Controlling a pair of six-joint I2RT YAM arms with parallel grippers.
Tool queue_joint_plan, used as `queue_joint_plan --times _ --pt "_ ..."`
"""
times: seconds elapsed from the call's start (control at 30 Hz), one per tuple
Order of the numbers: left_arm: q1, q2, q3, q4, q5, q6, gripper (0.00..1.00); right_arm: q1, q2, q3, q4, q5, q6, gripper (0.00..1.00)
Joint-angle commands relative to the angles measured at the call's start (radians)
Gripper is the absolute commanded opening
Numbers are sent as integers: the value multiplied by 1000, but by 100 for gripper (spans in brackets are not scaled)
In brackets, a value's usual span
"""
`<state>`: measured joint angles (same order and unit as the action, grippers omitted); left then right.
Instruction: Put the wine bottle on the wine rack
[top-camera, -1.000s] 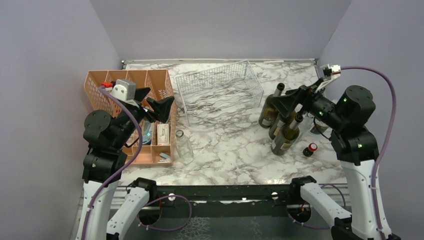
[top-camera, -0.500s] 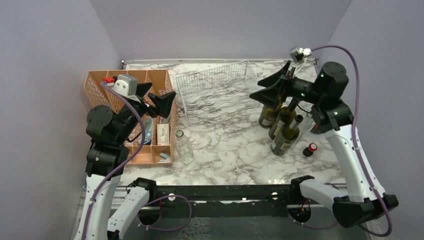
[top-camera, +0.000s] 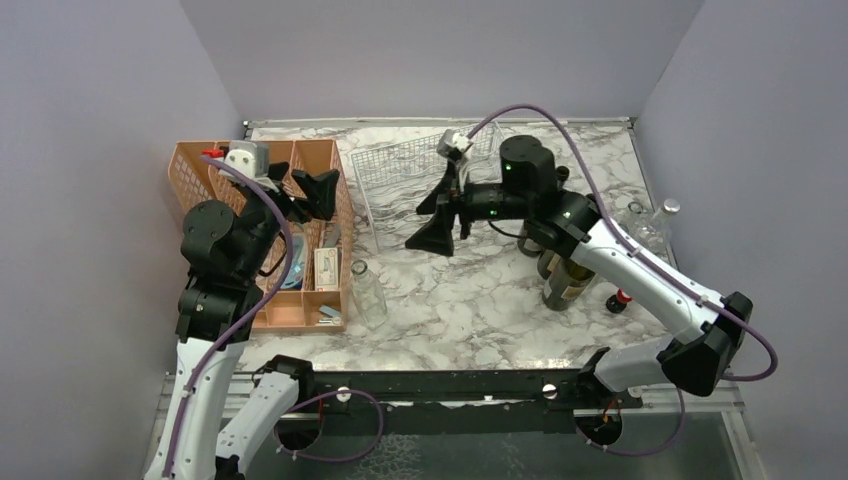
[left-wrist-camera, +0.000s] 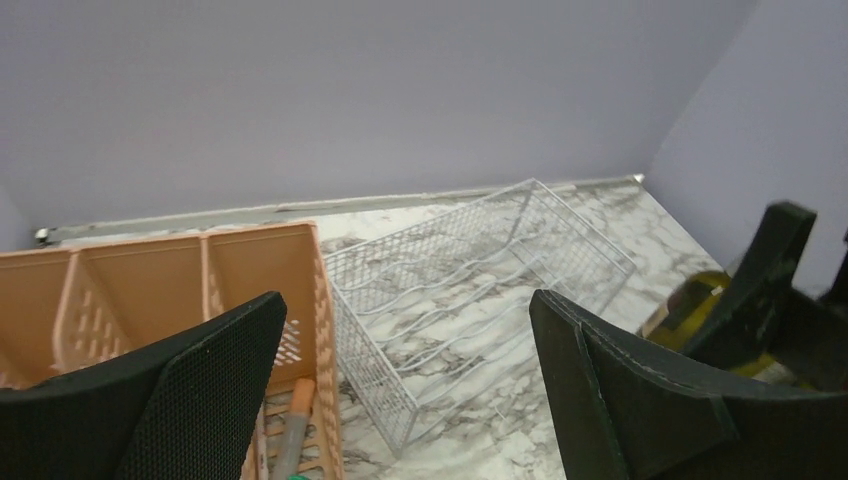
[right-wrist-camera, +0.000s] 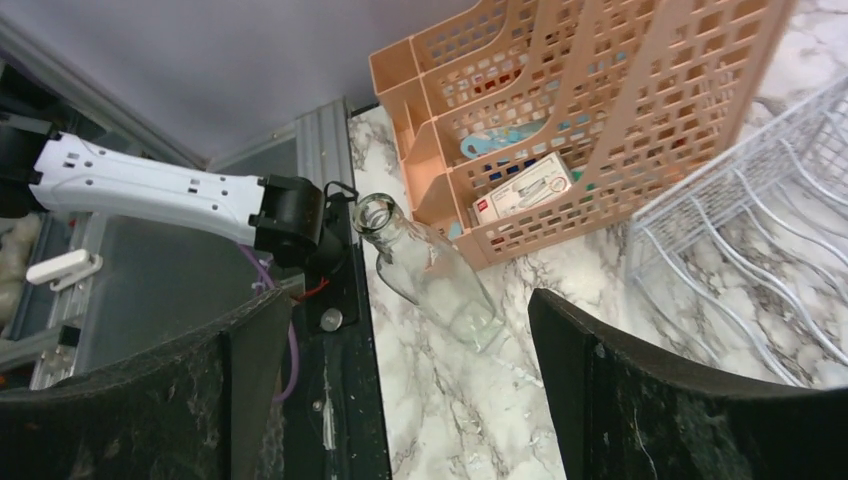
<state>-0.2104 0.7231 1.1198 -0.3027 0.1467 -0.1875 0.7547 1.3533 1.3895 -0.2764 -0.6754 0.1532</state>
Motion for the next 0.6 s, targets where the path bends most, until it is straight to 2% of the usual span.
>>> queue_joint_plan --times 0.0,0.2,0.37,0.57 --pt "7 -79 0 31 -275 -40 99 107 46 -3 73 110 -77 90" --pt "7 -132 -28 57 -320 -37 99 246 159 18 106 215 -124 87" --pt "7 -147 -40 30 -356 -50 99 310 239 22 176 329 -148 73" --pt "6 -137 -70 43 -393 -116 99 324 266 -20 269 307 -162 68"
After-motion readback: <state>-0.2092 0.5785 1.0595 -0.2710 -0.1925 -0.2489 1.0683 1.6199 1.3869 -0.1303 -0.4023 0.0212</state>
